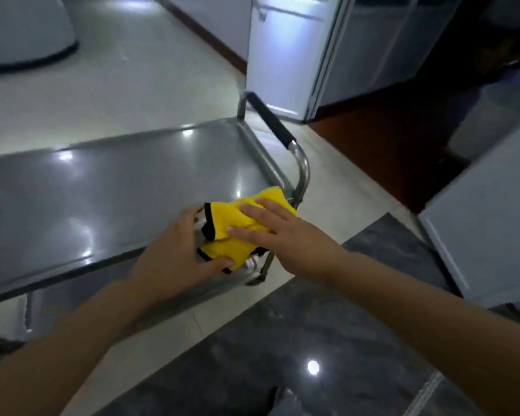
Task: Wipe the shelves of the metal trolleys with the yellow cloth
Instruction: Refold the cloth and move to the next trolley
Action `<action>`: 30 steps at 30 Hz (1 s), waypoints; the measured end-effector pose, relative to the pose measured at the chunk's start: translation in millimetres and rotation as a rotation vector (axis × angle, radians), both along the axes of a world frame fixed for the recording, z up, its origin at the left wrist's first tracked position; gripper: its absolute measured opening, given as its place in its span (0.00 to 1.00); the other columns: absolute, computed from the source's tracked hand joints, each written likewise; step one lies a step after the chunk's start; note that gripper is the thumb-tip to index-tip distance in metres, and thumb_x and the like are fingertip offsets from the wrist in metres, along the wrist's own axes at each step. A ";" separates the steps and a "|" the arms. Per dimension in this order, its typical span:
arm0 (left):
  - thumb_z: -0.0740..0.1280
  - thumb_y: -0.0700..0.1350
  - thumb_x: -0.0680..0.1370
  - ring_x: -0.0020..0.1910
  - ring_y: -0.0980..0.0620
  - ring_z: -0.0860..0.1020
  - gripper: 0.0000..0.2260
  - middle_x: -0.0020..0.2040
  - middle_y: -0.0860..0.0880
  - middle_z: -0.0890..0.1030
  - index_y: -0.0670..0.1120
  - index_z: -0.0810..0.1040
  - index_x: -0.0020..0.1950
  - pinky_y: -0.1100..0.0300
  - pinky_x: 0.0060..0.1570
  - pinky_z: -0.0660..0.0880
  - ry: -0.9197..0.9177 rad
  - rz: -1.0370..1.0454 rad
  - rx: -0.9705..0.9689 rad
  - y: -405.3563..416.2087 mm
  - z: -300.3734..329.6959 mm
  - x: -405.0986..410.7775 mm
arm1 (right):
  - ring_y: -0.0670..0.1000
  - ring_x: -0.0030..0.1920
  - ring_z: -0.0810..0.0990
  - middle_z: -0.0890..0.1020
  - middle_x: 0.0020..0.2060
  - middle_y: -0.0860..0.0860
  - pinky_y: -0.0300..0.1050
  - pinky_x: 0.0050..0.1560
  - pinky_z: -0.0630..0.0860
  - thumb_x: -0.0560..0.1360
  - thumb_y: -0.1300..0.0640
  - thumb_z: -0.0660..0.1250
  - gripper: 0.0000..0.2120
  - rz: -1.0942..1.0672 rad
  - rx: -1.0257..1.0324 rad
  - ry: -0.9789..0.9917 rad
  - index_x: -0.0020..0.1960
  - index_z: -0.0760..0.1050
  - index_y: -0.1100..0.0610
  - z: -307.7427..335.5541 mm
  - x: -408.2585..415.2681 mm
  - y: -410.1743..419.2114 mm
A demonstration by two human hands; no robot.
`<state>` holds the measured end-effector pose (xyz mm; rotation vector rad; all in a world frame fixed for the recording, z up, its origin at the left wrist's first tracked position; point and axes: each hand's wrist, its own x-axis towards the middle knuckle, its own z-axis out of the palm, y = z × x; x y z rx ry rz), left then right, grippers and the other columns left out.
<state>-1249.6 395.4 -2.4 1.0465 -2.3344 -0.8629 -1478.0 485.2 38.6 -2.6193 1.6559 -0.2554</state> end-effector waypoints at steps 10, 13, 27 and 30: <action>0.75 0.41 0.72 0.53 0.60 0.79 0.22 0.54 0.56 0.80 0.58 0.72 0.60 0.67 0.48 0.76 0.416 -0.211 0.076 -16.5 140.1 -227.7 | 0.56 0.77 0.49 0.53 0.77 0.50 0.60 0.67 0.68 0.72 0.75 0.59 0.40 -0.148 -0.251 0.093 0.75 0.56 0.44 132.6 -207.5 20.7; 0.72 0.34 0.73 0.50 0.54 0.80 0.17 0.50 0.49 0.81 0.53 0.74 0.54 0.64 0.46 0.77 0.515 -0.215 0.099 -13.6 156.2 -298.2 | 0.56 0.77 0.49 0.54 0.77 0.50 0.53 0.69 0.66 0.71 0.73 0.63 0.43 -0.153 -0.283 0.093 0.76 0.51 0.45 145.2 -270.4 29.1; 0.68 0.33 0.75 0.46 0.50 0.79 0.21 0.47 0.59 0.79 0.62 0.78 0.48 0.60 0.38 0.80 0.528 -0.101 0.119 -153.3 161.9 -510.8 | 0.58 0.77 0.48 0.50 0.77 0.52 0.62 0.69 0.65 0.72 0.58 0.71 0.48 -0.197 -0.364 -0.159 0.76 0.38 0.48 86.9 -469.2 -130.6; 0.68 0.34 0.76 0.46 0.50 0.81 0.18 0.48 0.57 0.79 0.59 0.79 0.51 0.58 0.39 0.80 0.541 -0.131 0.164 -210.1 154.4 -552.7 | 0.60 0.77 0.51 0.50 0.77 0.55 0.61 0.68 0.66 0.73 0.62 0.69 0.46 -0.171 -0.374 -0.175 0.77 0.39 0.48 73.5 -507.3 -195.9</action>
